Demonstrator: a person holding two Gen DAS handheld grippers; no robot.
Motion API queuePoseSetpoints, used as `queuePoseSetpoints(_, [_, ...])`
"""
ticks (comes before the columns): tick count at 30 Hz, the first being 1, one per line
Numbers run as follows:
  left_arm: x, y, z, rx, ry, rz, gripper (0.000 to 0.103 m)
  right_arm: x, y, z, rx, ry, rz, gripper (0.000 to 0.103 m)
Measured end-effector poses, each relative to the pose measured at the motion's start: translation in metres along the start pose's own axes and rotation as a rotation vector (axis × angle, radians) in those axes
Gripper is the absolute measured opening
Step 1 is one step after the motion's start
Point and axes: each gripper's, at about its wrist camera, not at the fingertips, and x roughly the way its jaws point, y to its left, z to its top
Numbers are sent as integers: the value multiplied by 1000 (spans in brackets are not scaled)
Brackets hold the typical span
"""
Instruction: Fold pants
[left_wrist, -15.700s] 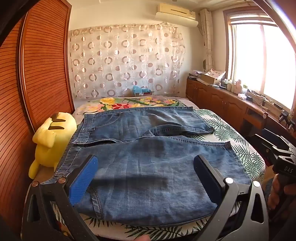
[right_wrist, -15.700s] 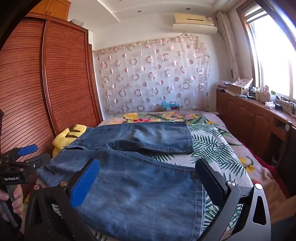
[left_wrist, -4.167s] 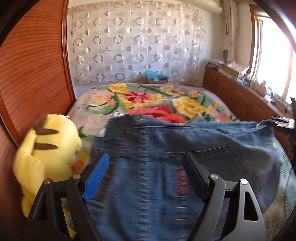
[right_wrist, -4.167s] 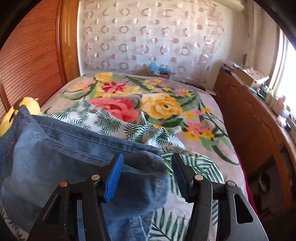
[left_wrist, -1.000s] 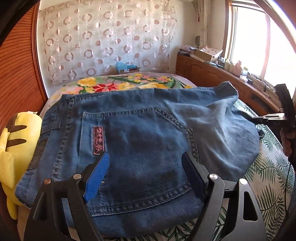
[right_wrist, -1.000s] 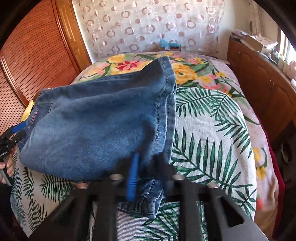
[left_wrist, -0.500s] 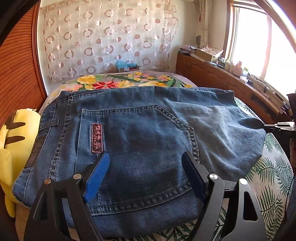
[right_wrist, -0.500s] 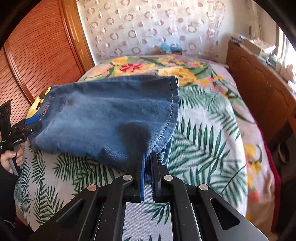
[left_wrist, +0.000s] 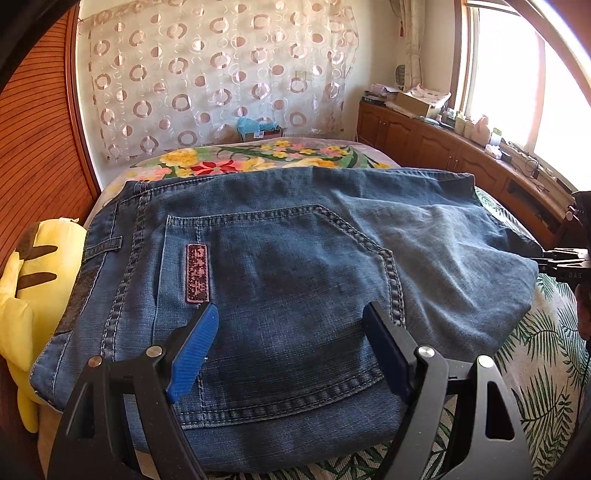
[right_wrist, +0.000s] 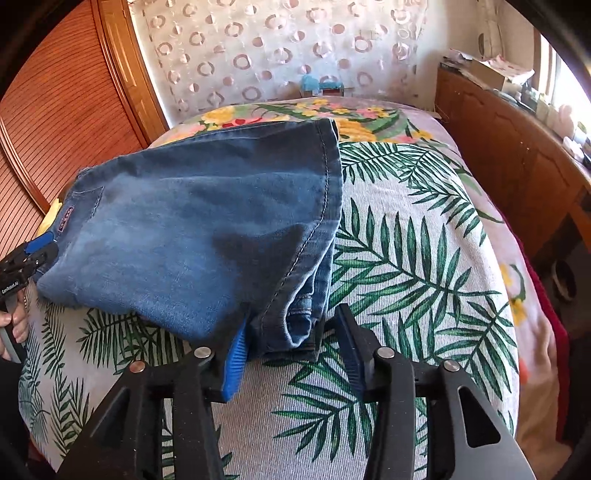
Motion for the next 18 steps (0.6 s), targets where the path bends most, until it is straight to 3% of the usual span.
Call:
queuePoseSetpoints(4, [0,-1,0,-4,-4,6,81,-2,9,-4,-18,2,-14,47])
queuePoseSetpoints(7, [-2,-1,-1,-13,-6,0,81,-2,12,-2,-44,9,14,20])
queuePoseSetpoints(13, [-26,15,-4,-56,-16,28,81,-3,14,-6,-71,1,37,18])
queuePoseSetpoints(18, [-54,55,-14,-120,-37,138,81,-3,14,-10,-80,-10,34,18])
